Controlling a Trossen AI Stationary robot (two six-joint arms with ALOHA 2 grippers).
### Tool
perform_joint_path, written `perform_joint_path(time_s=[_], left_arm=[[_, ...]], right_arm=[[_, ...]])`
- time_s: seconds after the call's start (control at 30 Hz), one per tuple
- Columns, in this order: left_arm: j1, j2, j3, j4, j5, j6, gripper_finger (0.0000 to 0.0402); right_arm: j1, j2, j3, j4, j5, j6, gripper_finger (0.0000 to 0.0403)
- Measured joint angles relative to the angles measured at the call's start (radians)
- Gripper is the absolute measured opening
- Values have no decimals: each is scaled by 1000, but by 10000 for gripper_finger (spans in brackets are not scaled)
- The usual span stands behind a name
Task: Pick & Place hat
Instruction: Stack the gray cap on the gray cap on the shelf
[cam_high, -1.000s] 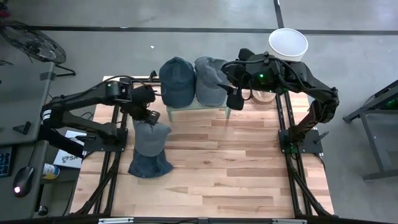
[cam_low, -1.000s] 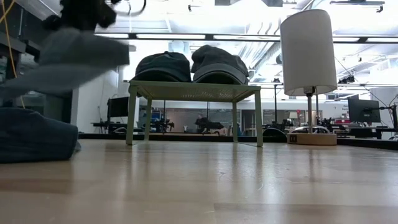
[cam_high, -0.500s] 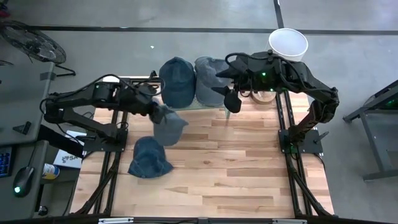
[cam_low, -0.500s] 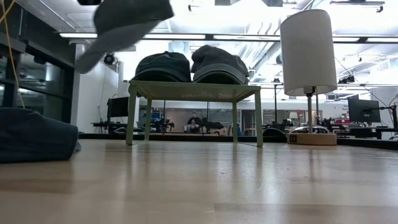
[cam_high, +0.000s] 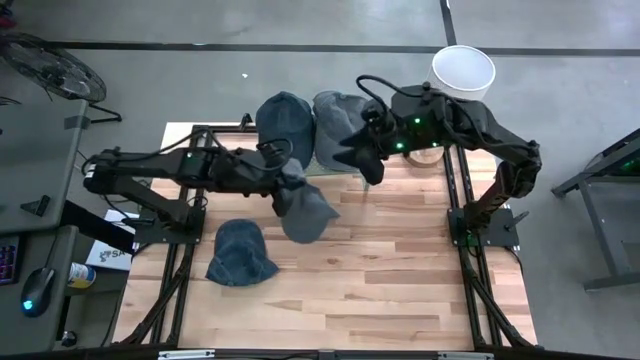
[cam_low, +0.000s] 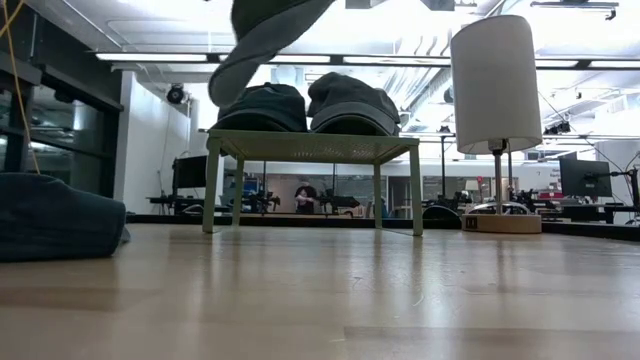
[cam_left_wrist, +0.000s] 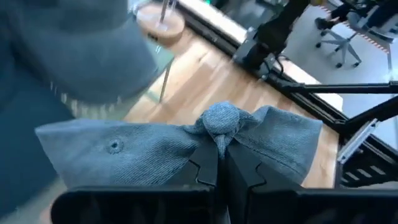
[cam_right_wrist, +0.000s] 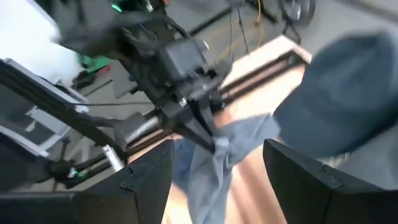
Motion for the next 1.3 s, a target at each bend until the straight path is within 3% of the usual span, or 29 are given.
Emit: perform_joint_path(time_s=[0.2,0.37,0.77,1.3], left_arm=[[-57,29,0,91,-227,174,1],[-90,55,0,158,-438,327,1],[-135,111,1,373,-647,564,1],[-146,111,0,398,-653,594,1]], right_arm=[[7,15,0,-131,-2,123,238],[6,38,0,-123,-2,150,238],[6,102,-2,-28,2,141,238],[5,120,0,56,58,81,238]])
